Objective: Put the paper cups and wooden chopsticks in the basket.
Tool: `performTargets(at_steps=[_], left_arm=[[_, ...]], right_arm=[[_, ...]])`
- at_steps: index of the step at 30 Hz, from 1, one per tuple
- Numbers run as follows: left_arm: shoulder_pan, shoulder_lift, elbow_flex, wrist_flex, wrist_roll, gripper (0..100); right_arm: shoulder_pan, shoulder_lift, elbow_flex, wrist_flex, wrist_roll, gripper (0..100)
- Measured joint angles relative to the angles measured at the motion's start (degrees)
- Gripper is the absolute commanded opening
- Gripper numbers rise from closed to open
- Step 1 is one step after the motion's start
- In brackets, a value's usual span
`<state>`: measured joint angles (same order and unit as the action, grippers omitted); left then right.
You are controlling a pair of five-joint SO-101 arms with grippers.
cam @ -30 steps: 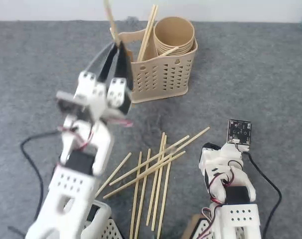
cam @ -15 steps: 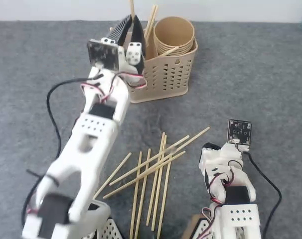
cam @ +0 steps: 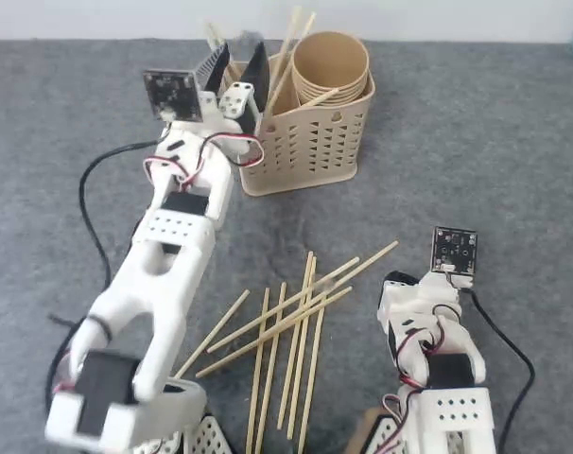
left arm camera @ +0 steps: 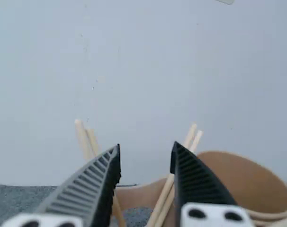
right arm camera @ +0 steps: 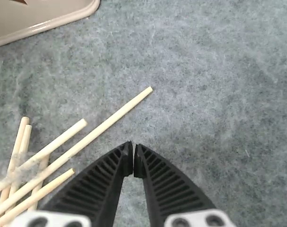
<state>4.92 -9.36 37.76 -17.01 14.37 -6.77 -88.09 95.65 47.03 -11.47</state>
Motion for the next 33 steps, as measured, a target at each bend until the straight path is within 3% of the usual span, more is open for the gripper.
performTargets(at_steps=[6, 14, 17, 22, 26, 33], left_arm=[[0.0, -14.0, 9.8, 0.0, 0.4, 1], [0.0, -44.7, 31.4, 0.9, 0.4, 1], [0.0, -57.8, 38.6, 7.6, 0.4, 1], [0.0, -73.5, 41.3, 29.5, 0.4, 1], [0.0, -73.6, 42.5, 41.8, -1.7, 1], [-0.4, -61.7, 45.0, 44.3, -4.2, 1]], right_arm=[[0.0, 0.0, 0.0, 0.0, 0.0, 2.9], [0.0, 0.0, 0.0, 0.0, 0.0, 2.8], [0.0, 0.0, 0.0, 0.0, 0.0, 2.7], [0.0, 0.0, 0.0, 0.0, 0.0, 2.7], [0.0, 0.0, 0.0, 0.6, 0.0, 2.7], [0.0, 0.0, 0.0, 1.9, 0.0, 2.7]])
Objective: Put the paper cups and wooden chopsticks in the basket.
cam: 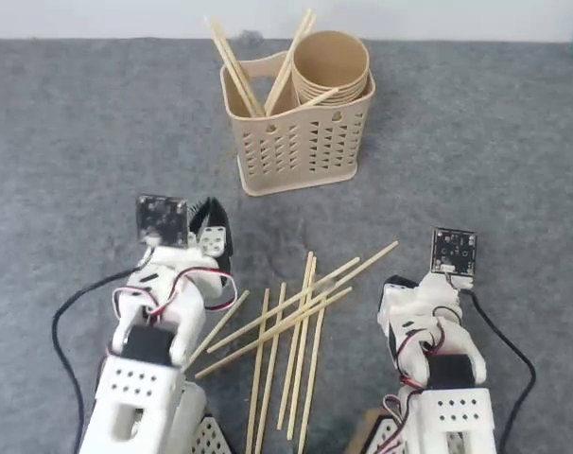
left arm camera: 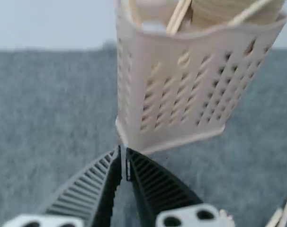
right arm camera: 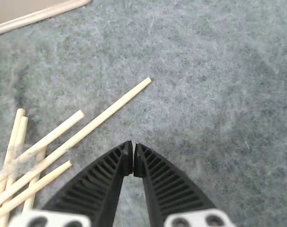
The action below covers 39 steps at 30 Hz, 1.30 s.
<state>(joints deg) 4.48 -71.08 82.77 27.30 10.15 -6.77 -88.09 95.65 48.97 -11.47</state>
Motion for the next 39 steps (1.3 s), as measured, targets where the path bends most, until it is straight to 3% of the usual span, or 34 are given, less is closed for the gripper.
performTargets(at_steps=[6, 14, 23, 28, 39], left_arm=[[-3.1, 13.4, -0.4, 0.0, -0.1, 1], [-9.0, 29.7, -3.2, -1.1, 1.3, 1], [-12.0, 35.7, -6.9, -1.2, 3.2, 1], [-14.7, 35.8, -8.2, -1.2, 3.3, 1], [-17.8, 37.6, -11.6, 1.8, 3.3, 1]], right_arm=[[0.0, 0.0, 0.0, 0.7, 0.0, 2.7], [2.6, 0.0, -4.8, 11.5, -0.4, 2.7], [4.7, -0.1, -14.0, 16.4, -2.6, 3.0], [1.4, 0.8, -16.2, 16.5, -2.6, 3.0], [-0.9, 36.2, -36.4, 14.7, -10.7, 3.1]])
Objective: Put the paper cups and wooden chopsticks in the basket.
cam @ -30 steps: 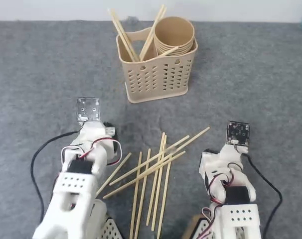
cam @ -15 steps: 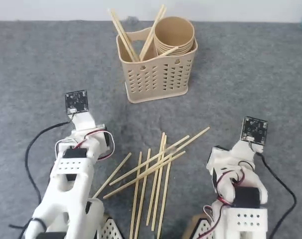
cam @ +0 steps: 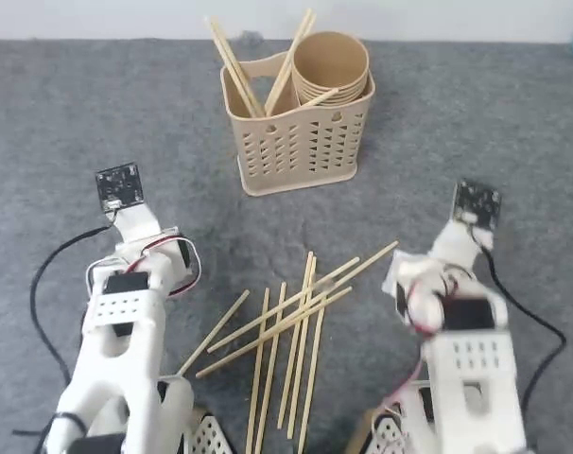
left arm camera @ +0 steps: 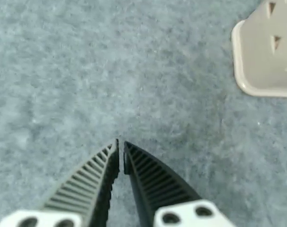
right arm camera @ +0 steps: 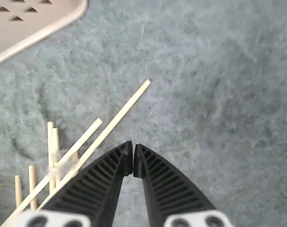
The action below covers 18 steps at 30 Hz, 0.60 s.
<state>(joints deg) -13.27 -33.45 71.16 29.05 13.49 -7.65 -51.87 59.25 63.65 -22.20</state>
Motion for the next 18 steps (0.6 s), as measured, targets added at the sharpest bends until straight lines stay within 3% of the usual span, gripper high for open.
performTargets(at_steps=[6, 12, 18], left_arm=[[-0.5, 10.6, -7.3, 1.2, 0.0, 1], [-0.5, 22.6, -18.9, 10.7, 0.0, 1], [-0.5, 26.5, -22.9, 12.2, 0.0, 1]], right_arm=[[0.0, 26.1, -8.0, -5.3, -4.6, 4.1], [-0.2, 44.3, -14.7, -10.7, -7.9, 20.7], [-0.9, 47.5, -20.9, -11.2, -10.4, 13.6]])
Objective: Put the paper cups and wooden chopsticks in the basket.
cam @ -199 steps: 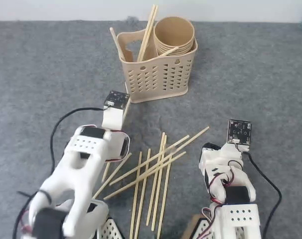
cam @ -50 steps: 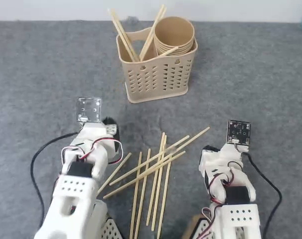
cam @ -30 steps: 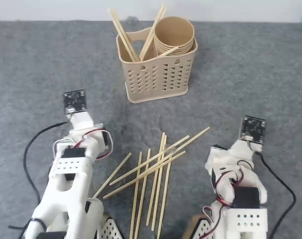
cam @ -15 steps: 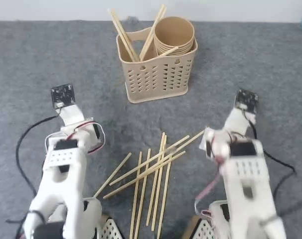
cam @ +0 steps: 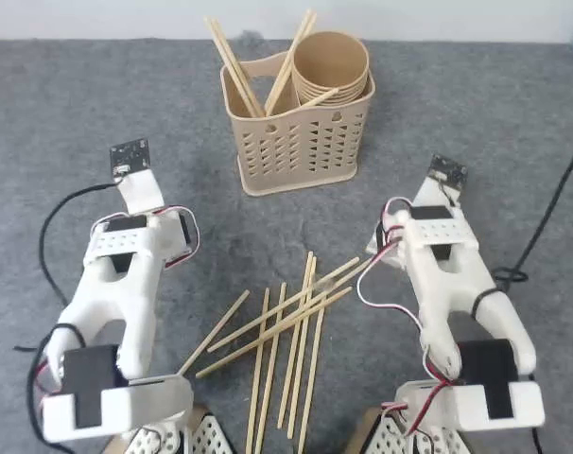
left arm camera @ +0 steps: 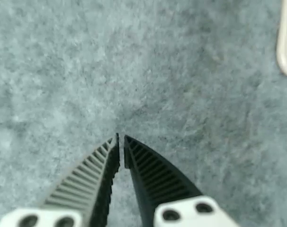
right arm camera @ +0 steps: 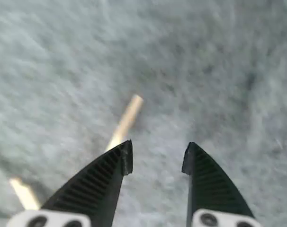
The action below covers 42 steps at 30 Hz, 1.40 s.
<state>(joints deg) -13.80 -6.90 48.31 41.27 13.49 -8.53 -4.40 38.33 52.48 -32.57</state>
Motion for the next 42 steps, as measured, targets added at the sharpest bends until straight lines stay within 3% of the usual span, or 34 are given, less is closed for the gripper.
performTargets(at_steps=[11, 18, 23, 32, 42], left_arm=[[0.0, 0.0, -0.2, 0.1, 0.0, 1], [0.0, 0.0, -0.2, 0.1, 0.0, 1], [0.0, 0.0, -0.2, 0.2, 0.0, 1], [0.0, 0.0, -0.2, 0.2, 0.0, 1], [0.0, 0.0, -0.2, 0.2, 0.0, 1]], right_arm=[[0.1, 1.4, -3.3, -4.1, -6.5, 10.8], [0.4, 12.3, -7.0, -7.6, -7.6, 10.4], [0.8, 19.0, -16.0, -1.3, -7.9, 0.0], [2.1, 24.7, -24.6, 10.0, -7.7, 0.8], [1.9, 10.4, -24.6, 26.9, -4.7, 0.8]])
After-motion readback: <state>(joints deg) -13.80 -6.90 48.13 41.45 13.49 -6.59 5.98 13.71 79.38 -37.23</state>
